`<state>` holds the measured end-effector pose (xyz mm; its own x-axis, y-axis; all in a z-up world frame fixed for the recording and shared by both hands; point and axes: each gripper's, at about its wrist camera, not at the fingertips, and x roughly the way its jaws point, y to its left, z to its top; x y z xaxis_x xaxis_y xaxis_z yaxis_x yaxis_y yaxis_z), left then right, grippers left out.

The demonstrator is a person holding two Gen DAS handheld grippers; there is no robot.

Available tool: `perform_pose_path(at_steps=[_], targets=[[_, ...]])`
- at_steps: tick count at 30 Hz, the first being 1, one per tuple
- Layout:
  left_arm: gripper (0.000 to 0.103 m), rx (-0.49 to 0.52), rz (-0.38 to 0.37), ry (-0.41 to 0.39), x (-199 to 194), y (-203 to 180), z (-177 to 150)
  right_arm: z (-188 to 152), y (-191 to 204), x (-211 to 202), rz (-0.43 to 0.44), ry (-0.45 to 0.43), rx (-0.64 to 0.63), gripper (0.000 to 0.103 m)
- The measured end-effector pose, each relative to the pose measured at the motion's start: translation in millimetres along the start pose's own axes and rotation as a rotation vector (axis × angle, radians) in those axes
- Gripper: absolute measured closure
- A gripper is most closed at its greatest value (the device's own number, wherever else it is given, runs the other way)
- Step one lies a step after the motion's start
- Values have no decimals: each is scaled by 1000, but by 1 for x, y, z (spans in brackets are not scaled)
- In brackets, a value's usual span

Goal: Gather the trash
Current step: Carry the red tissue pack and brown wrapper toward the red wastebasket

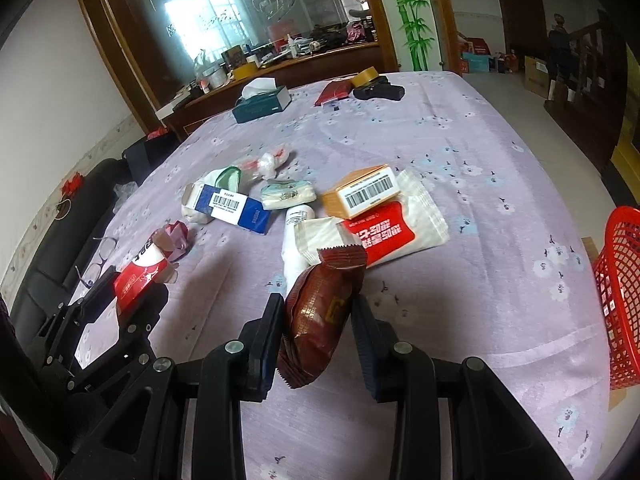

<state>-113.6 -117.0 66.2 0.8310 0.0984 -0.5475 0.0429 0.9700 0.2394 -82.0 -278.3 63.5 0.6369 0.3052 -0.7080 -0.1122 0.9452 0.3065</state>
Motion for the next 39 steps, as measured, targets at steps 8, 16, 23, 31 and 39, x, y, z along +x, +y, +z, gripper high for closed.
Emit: perform_pose_path(at_steps=[8,16,23,31,39], targets=[[51,16,0,-5,-4,-9,1,-2,-8,-8,1,-14,14,66],[51,23,-3,-9,-8,-15,2,-5,-12,-16,0,-30,20,66],[51,26,-6,-12,-13,-18,4,-7,-16,-22,-4,-42,28,66],[51,32,-9,-20,-18,-21,6,-10,-19,-30,-5,-56,29,66],[51,23,-55,-14,-20,-22,7,-13,-26,-38,-3,-68,41,66]])
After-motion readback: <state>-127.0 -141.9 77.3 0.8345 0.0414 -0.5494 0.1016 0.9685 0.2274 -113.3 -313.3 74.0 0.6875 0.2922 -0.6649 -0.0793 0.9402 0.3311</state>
